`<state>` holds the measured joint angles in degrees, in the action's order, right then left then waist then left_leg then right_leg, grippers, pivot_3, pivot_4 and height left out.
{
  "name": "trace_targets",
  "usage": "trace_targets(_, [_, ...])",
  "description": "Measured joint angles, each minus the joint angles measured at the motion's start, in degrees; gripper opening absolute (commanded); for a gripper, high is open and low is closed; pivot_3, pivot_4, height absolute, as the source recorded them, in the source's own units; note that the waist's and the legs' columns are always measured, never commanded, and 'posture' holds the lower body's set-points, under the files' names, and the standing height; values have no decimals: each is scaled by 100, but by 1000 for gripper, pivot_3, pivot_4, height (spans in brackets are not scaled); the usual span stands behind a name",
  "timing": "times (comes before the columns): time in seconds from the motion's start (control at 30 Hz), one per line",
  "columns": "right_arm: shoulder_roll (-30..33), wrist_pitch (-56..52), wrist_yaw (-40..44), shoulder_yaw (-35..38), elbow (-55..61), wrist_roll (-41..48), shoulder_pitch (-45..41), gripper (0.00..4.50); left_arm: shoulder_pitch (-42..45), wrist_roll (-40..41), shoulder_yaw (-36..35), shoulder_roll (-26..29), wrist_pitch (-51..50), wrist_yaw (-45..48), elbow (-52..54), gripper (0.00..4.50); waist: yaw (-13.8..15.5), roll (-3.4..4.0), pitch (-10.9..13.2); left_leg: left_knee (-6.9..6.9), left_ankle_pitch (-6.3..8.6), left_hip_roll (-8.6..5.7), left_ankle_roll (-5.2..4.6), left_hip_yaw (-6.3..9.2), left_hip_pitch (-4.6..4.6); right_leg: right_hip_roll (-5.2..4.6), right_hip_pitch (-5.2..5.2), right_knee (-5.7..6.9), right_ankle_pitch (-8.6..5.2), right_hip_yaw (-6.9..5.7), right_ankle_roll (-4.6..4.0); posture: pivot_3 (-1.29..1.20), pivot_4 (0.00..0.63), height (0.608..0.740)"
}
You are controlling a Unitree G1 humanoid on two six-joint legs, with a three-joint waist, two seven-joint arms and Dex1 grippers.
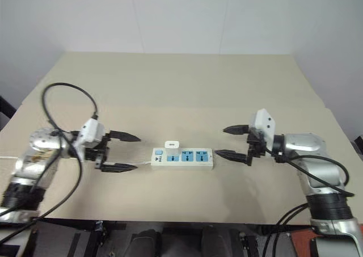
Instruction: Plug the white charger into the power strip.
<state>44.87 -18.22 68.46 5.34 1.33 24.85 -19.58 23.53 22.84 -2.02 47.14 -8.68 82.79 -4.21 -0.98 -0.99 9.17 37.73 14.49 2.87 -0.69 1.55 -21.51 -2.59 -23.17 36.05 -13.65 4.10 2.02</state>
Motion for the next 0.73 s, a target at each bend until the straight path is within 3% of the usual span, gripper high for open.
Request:
trace_targets(0.3, [463,-194,-190,805,412,127,1125,4500,-644,126,-631,278,-332,-472,268,4485,13,-1,1,-2,0,1,0,-4,2,0,1,-4,-6,2,6,0,150,740])
trace_targets(0.73, [634,-233,-339,1120,698,126,1414,4500,-818,216,-718,302,-437,-691,516,4485,2,-2,1,-6,0,3,1,-10,10,1,5,-5,-10,7,8,0,150,740])
